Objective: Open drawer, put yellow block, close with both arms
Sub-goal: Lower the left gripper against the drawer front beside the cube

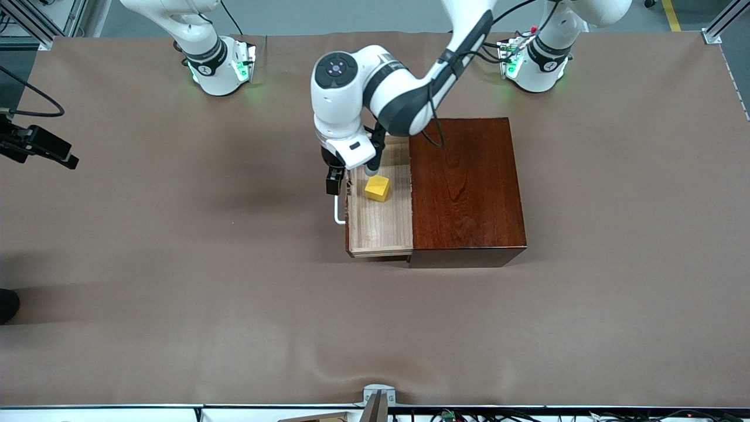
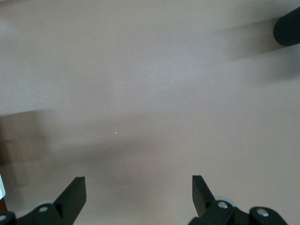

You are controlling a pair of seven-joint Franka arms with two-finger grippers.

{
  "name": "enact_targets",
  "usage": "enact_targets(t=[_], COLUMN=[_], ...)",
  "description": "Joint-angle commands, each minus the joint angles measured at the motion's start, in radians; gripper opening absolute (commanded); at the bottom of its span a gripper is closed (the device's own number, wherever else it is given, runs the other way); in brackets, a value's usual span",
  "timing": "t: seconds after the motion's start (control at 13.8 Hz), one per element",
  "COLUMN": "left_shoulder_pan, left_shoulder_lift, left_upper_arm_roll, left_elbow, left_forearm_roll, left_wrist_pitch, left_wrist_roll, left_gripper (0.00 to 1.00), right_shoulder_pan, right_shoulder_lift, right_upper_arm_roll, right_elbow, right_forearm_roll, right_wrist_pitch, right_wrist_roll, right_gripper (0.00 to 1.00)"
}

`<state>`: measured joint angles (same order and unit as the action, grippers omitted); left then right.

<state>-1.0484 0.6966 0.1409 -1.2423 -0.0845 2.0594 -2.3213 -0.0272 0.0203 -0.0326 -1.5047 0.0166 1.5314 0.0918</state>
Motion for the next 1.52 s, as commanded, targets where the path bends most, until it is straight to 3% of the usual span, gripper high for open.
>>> enact_targets(t=[0.0, 0.58, 1.08, 1.3, 1.45], left_shoulder_pan=[-0.028, -0.019, 0.017, 0.027, 0.044], left_shoulder_lift=[0.07, 0.121, 0.118, 0.123, 0.11], left_upper_arm_roll=[0.032, 0.039, 0.029, 0.029, 0.028], left_elbow=[0.076, 0.095, 0.087, 0.074, 0.075], left_forearm_roll=[0.02, 0.019, -0.101, -0.103, -0.101], left_wrist_pitch=[0.011, 0.042, -0.093, -0.102, -0.178], left_wrist_roll=[-0.055, -0.104, -0.007, 0.014, 0.043], left_gripper=[1.0, 1.0, 1.0, 1.0, 1.0], right_shoulder_pan=[-0.004, 0.0, 0.003, 0.004, 0.004], right_shoulder_lift=[-0.022, -0.019, -0.016, -0.017, -0.017], right_upper_arm_roll=[0.003, 0.005, 0.008, 0.007, 0.007], right_elbow=[-0.022, -0.022, -0.022, -0.022, -0.022], right_forearm_roll=[-0.004, -0.001, 0.0, 0.0, -0.003], right_wrist_pitch=[0.0, 0.001, 0.0, 0.0, 0.0], right_wrist_roll=[0.011, 0.011, 0.011, 0.008, 0.008], right_gripper=[1.0, 1.0, 1.0, 1.0, 1.0])
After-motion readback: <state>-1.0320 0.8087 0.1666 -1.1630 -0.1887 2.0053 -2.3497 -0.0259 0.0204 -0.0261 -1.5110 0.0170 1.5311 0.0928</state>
